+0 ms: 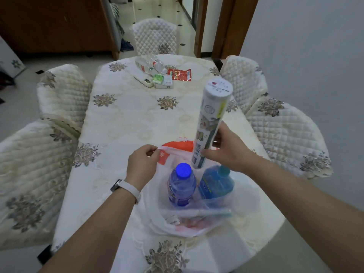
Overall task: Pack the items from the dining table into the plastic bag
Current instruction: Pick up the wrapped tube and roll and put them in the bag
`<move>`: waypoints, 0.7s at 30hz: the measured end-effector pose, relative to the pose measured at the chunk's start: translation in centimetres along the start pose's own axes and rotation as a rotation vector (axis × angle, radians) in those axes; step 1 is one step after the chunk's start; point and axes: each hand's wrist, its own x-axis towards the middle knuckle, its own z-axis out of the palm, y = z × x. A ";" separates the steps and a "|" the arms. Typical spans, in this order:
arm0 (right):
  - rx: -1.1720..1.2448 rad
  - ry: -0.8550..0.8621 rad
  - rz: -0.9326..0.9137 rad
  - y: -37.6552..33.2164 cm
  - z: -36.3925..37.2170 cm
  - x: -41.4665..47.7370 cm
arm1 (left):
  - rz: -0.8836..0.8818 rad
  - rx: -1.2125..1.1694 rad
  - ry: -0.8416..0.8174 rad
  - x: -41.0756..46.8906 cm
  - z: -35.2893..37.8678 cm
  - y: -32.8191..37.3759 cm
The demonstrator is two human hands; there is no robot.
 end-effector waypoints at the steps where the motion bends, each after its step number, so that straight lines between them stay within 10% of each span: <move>1: -0.070 -0.076 -0.006 0.3 -0.1 1.0 | -0.012 -0.014 0.009 0.4 0.0 0.3; 21: -0.892 -0.866 -0.066 10.2 2.3 9.8 | -0.100 0.056 0.116 4.7 0.3 1.6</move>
